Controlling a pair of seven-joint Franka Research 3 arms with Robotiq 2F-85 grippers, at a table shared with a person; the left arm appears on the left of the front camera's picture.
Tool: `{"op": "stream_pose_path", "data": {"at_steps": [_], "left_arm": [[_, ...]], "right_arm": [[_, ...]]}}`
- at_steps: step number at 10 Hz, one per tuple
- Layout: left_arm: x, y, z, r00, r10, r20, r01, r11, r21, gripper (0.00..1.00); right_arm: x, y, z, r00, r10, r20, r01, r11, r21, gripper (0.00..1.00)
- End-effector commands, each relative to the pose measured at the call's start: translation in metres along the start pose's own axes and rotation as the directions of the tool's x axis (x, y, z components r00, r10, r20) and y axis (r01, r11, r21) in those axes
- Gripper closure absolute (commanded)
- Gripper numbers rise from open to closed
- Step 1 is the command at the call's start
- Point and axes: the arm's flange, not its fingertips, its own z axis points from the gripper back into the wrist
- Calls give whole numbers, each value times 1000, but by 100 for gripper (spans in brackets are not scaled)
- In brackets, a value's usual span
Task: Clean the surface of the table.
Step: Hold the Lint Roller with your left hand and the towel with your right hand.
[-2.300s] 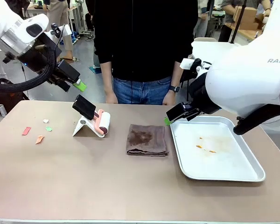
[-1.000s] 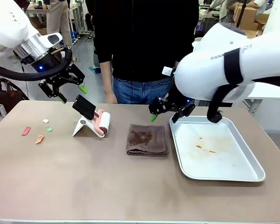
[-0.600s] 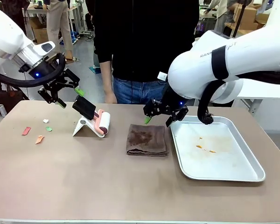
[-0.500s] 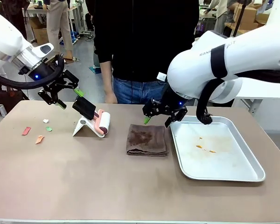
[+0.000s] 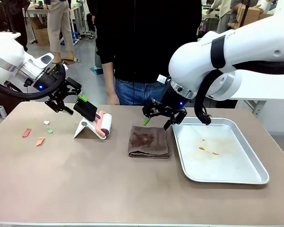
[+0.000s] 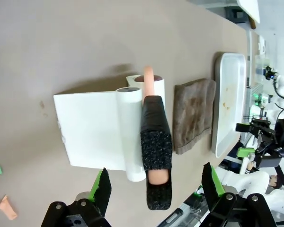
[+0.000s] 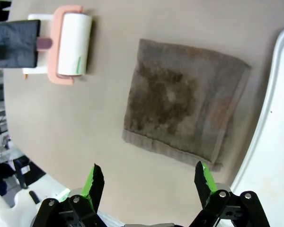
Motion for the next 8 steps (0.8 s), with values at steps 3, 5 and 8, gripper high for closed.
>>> {"op": "stream_pose_path", "data": {"at_steps": [3,5,8], "left_arm": [[-4,-5,-2,999,-33,17,34,999,-36,0],[-5,-3,-2,999,-38,10,38,999,-38,0],[-10,-4,0,998,-57,11,57,998,-32,0]], "right_arm": [[0,0,0,1000,0,0,0,1000,0,0],[1,1,-9,1000,12,-21,-13,999,-49,0],[11,-5,-26,998,-63,3,63,986,-155,0]]}}
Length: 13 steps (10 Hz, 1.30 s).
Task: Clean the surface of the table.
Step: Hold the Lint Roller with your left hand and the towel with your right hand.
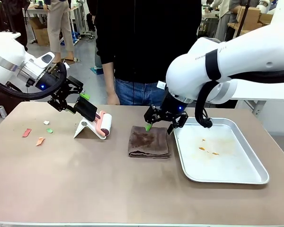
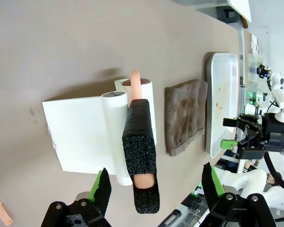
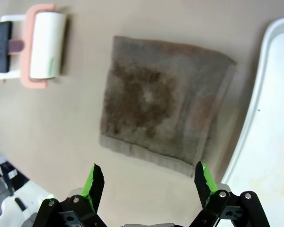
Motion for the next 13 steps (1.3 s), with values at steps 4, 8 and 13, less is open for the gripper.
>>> {"op": "stream_pose_path", "data": {"at_steps": [4,8,13], "left_arm": [[-10,3,0,999,-34,-11,34,999,5,0],[-11,4,1,999,-41,-15,41,999,10,0],[-11,3,0,999,-44,-16,44,999,12,0]], "right_arm": [[18,17,-32,991,-124,47,131,971,-200,0],[28,14,-57,990,-139,36,144,955,-260,0],[34,14,-77,987,-158,18,155,937,-313,0]]}}
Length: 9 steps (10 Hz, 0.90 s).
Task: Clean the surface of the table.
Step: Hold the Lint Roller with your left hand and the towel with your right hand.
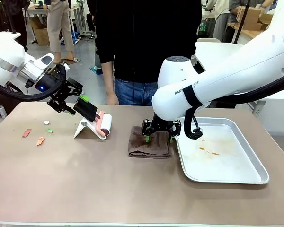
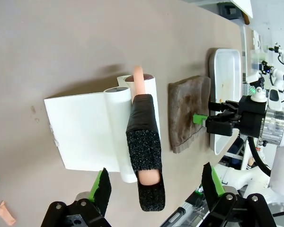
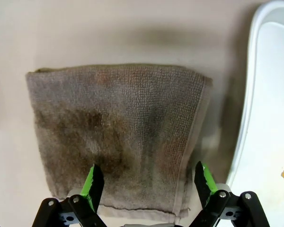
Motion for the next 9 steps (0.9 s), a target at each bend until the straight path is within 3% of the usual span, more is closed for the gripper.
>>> {"op": "stream_pose_path", "data": {"at_steps": [1,9], "left_arm": [[-8,0,2,1000,-28,-4,28,1000,1,0],[-7,-1,3,999,-34,-12,34,999,14,0]], "right_arm": [[8,8,-4,999,-49,13,50,997,-51,0],[10,2,-7,998,-69,-1,68,996,-51,0]]}}
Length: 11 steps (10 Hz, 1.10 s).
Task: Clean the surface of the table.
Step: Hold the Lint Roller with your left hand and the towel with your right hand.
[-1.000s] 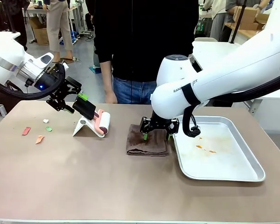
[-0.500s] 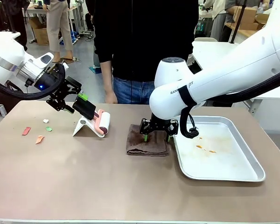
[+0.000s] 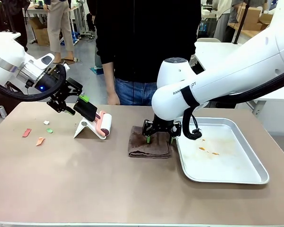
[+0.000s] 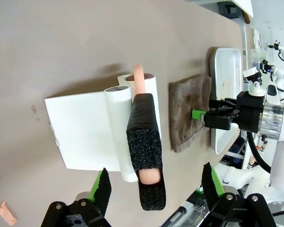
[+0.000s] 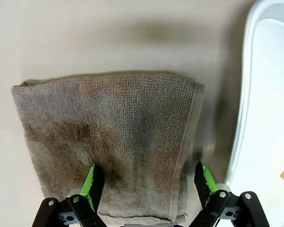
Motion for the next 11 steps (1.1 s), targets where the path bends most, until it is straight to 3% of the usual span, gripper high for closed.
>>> {"op": "stream_pose_path", "data": {"at_steps": [1,4,7,11], "left_arm": [[-7,0,2,999,-31,-10,32,999,13,0],[-7,0,2,1000,-30,2,30,999,23,0],[0,1,-6,998,-13,68,14,1000,-23,0],[1,1,-8,998,-10,66,13,999,-30,0]], "right_arm": [[3,6,0,999,-36,16,37,999,-36,0],[2,5,-1,999,-37,12,37,999,-40,0],[2,4,-1,999,-43,15,43,999,-30,0],[2,5,-1,999,-44,16,44,999,-29,0]]}}
